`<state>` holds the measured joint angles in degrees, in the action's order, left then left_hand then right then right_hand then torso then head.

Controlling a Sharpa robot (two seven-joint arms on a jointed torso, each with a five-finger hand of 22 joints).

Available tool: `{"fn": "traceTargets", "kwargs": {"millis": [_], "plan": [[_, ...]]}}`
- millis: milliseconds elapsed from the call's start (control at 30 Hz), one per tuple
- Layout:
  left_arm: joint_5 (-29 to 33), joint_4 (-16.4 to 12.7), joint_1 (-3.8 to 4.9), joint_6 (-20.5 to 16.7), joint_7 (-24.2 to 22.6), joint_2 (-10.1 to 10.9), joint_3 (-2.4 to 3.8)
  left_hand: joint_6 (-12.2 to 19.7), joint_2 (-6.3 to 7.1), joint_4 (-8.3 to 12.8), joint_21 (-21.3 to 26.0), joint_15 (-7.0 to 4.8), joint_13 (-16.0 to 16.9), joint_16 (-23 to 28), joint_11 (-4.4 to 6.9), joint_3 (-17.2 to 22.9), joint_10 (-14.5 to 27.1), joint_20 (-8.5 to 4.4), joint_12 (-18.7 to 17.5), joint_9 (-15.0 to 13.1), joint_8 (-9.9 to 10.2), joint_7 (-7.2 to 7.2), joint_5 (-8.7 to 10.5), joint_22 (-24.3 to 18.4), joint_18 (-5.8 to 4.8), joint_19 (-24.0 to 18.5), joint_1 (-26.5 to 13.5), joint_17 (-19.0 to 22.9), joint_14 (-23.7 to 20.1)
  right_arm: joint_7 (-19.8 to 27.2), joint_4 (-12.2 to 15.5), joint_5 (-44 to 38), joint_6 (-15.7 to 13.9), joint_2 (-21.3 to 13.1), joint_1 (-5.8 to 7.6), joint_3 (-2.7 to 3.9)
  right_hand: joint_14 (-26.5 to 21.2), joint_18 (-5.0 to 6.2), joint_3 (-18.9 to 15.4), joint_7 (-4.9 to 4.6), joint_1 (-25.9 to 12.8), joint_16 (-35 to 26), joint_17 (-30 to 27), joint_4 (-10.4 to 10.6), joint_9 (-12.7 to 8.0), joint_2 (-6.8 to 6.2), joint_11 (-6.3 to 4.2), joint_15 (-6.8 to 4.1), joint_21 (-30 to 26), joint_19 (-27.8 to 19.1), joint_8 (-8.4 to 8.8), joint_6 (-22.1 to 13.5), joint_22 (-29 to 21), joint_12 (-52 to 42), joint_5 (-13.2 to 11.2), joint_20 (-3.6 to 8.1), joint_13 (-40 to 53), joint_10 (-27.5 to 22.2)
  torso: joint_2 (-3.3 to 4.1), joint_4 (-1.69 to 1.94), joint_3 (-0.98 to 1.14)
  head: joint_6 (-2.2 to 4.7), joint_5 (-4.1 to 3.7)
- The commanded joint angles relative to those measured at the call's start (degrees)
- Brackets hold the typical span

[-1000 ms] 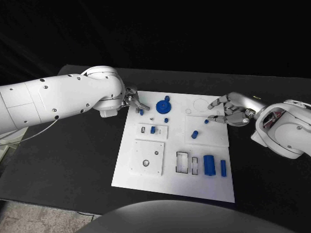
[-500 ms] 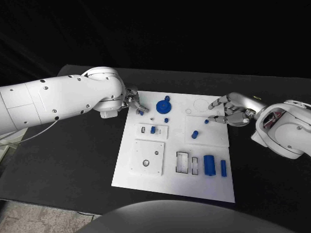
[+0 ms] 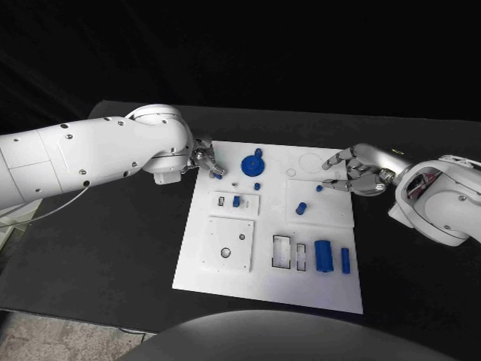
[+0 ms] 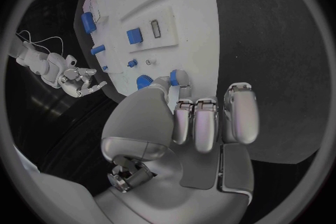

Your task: Assemble the parts on the task board

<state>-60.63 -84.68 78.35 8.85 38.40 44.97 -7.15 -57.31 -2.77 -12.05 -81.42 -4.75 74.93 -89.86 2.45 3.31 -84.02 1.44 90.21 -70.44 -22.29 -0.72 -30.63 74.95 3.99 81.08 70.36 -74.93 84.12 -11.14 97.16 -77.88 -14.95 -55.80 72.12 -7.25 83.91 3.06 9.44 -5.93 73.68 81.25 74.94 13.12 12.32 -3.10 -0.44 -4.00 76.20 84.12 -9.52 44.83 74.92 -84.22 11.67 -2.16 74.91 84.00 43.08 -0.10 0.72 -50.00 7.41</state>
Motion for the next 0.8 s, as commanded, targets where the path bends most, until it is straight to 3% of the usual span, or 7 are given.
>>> {"fn": "traceTargets", "kwargs": {"millis": [33, 233, 467, 600, 700, 800], "plan": [[1.3, -0.5, -0.03, 0.1, -0.3, 0.3, 0.00, 0.4, 0.25, 0.4, 0.3, -0.44, 15.1, -0.1, 0.45, 1.2, -6.0, -0.08, -0.2, -0.1, 0.4, 0.24, -0.58, 4.7, -0.67, -0.1, 0.8, -15.1, 5.9, 0.2, 0.0, -0.1, -0.1, 0.0, -0.07, 0.00, 4.0, 0.32, 0.0, 0.03, 0.2, -0.2, 5.5, -0.2, -0.1, 0.57, 0.53, 0.26, -0.2, 0.3, -0.17, 0.6, 9.3, 0.3, 0.4, -0.40, 10.6, 1.6, 0.02, 0.04, -0.01, 0.00, -0.06], [1.5, -2.5, -0.03, -1.5, -0.5, 1.7, 0.01, 0.3, 1.21, 1.1, 0.4, -0.47, 15.1, -0.1, 0.46, 3.9, -6.0, -0.15, -0.2, -0.1, 0.8, 0.21, -1.76, 4.8, -0.67, -0.1, 1.3, -15.1, 5.9, 0.2, 0.1, -0.1, -0.3, -0.2, -0.10, 0.00, 4.0, 0.32, 0.1, 0.00, 0.3, -0.2, 5.5, -0.3, -0.1, 0.77, 0.54, 0.26, -0.3, 0.3, -0.17, 0.6, 9.3, 0.4, 0.5, -0.40, 10.5, 1.5, 0.10, 0.03, -0.02, 0.00, -0.10], [1.6, -7.9, 0.01, -3.0, -0.5, 5.3, 0.05, 0.2, 1.73, 1.2, 0.4, -0.48, 15.1, -0.1, 0.44, 5.3, -6.0, -0.13, -0.2, -0.1, 0.9, 0.15, -2.12, 4.8, -0.67, -0.1, 1.0, -15.1, 5.9, 0.0, 0.3, -0.1, -0.3, -0.5, -0.11, 0.00, 4.0, 0.32, 0.1, 0.00, 0.3, -0.2, 5.5, -0.3, -0.1, 0.77, 0.54, 0.26, -0.3, 0.3, -0.17, 0.6, 9.3, 0.4, 0.5, -0.40, 10.5, 1.5, 0.05, 0.03, 0.04, 0.00, -0.14], [1.6, -10.6, 0.02, -3.7, -0.5, 6.8, -0.01, 0.2, 1.84, 1.1, 0.5, -0.46, 15.1, -0.1, 0.42, 5.7, -6.0, -0.13, -0.2, -0.1, 1.0, 0.11, -1.95, 4.8, -0.66, -0.1, 0.8, -15.1, 5.9, 0.0, 0.3, -0.1, -0.3, -0.6, -0.11, 0.00, 4.0, 0.33, 0.2, -0.01, 0.3, -0.2, 5.5, -0.3, -0.2, 0.87, 0.55, 0.27, -0.3, 0.3, -0.17, 0.7, 9.3, 0.6, 0.6, -0.40, 10.4, 1.4, 0.03, 0.11, -0.01, 0.00, -0.03], [1.5, -11.9, 0.02, -3.7, -0.4, 7.4, -0.35, 0.3, 2.21, 0.9, 0.6, -0.39, 15.1, -0.1, 0.33, 6.9, -6.0, -0.07, -0.2, -0.1, 1.2, 0.00, -0.78, 4.8, -0.65, -0.1, 0.0, -15.1, 5.9, 0.0, 0.3, -0.1, -0.3, -0.6, -0.11, 0.00, 4.0, 0.33, 0.2, -0.01, 0.3, -0.2, 5.5, -0.3, -0.2, 0.87, 0.55, 0.27, -0.3, 0.3, -0.17, 0.7, 9.3, 0.6, 0.6, -0.40, 10.4, 1.4, 0.02, 0.19, -0.01, 0.00, 0.00], [1.4, -12.9, 0.02, -3.7, -0.4, 7.6, -0.81, 0.3, 2.39, 0.7, 0.7, -0.33, 15.1, -0.1, 0.26, 7.6, -6.0, -0.02, -0.2, -0.2, 1.3, -0.06, 0.34, 4.7, -0.62, -0.2, -0.5, -15.1, 5.9, 0.0, 0.3, -0.1, -0.3, -0.5, -0.11, 0.00, 4.0, 0.33, 0.2, -0.01, 0.3, -0.2, 5.5, -0.3, -0.2, 0.87, 0.55, 0.27, -0.3, 0.3, -0.17, 0.7, 9.3, 0.6, 0.6, -0.40, 10.4, 1.4, 0.03, 0.01, -0.02, 0.00, 0.31]]}}
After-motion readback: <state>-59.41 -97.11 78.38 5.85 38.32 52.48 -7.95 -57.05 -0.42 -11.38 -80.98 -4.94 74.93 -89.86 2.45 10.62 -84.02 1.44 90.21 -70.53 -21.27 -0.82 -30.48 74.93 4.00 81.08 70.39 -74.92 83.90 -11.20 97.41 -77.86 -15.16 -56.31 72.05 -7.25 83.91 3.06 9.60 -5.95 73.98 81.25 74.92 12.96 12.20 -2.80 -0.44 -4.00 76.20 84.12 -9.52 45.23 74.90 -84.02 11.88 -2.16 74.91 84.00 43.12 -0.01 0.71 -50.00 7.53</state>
